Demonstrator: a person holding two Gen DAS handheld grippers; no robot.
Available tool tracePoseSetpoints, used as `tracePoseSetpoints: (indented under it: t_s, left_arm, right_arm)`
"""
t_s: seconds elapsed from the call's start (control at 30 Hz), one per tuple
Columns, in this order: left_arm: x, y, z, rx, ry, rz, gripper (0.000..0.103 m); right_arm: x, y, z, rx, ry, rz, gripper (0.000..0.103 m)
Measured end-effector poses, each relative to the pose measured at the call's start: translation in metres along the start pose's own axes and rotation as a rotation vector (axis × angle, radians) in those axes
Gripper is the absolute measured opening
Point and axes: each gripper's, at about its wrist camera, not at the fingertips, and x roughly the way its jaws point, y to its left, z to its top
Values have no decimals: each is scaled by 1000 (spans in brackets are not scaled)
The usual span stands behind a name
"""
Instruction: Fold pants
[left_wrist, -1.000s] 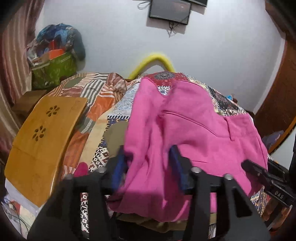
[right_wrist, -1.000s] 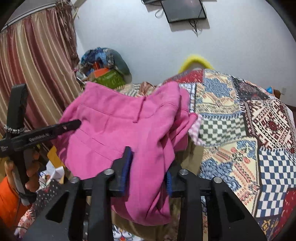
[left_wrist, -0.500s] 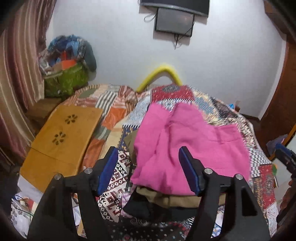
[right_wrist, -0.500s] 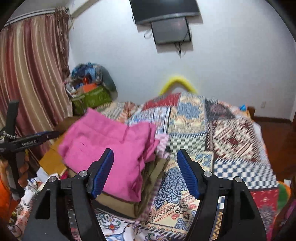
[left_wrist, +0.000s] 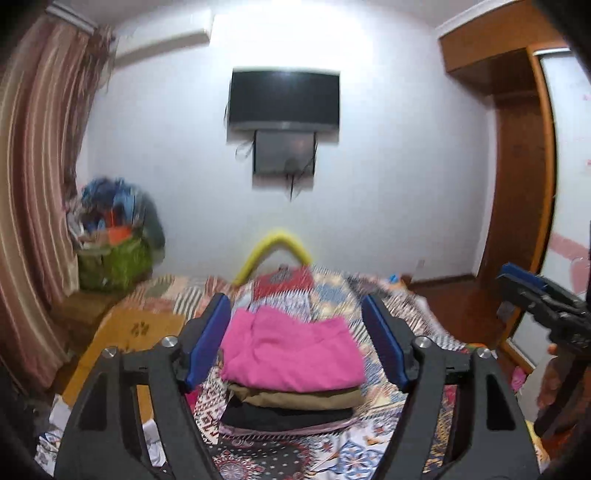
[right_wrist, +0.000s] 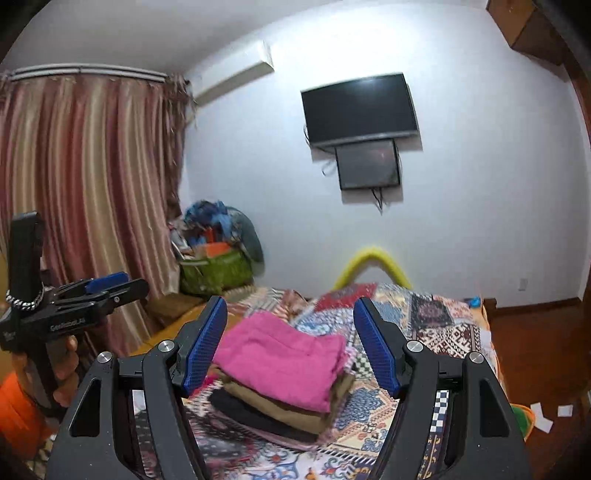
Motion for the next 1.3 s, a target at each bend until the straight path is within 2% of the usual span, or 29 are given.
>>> tracePoseSetpoints:
  t_s: [0.17,0.27,0.5,0.57,0.73,0.9,1.3]
  left_arm:
    - [-69,-29,4,32,-101,-11,82]
    - [-101,-45,-2,38,-142,-20,88]
    - [-140,-64,-18,26,-152,-33,94]
    - [-148,-66,-25,17,-157,-37,99]
    - [-161,-68,-40,5,-149,-56,103]
    - [-163,-76,-50,46,-150,-33,103]
    - [-163,-71,-62,-1,-137,-28,103]
  right_arm:
    - [-47,14,1,-20,-68,-20,68]
    - [-72,21,-5,-19,-98,-29,72]
    - [-106,36,-26,-24,-122,-57,83]
    - [-108,40,-29,-34,-126,-71,85]
    - [-113,46,-29,-35,-158,-99,102]
    - [-117,48,-32,-32,-163,-119,103]
    - [-122,56,-54,-64,-129,-137,103]
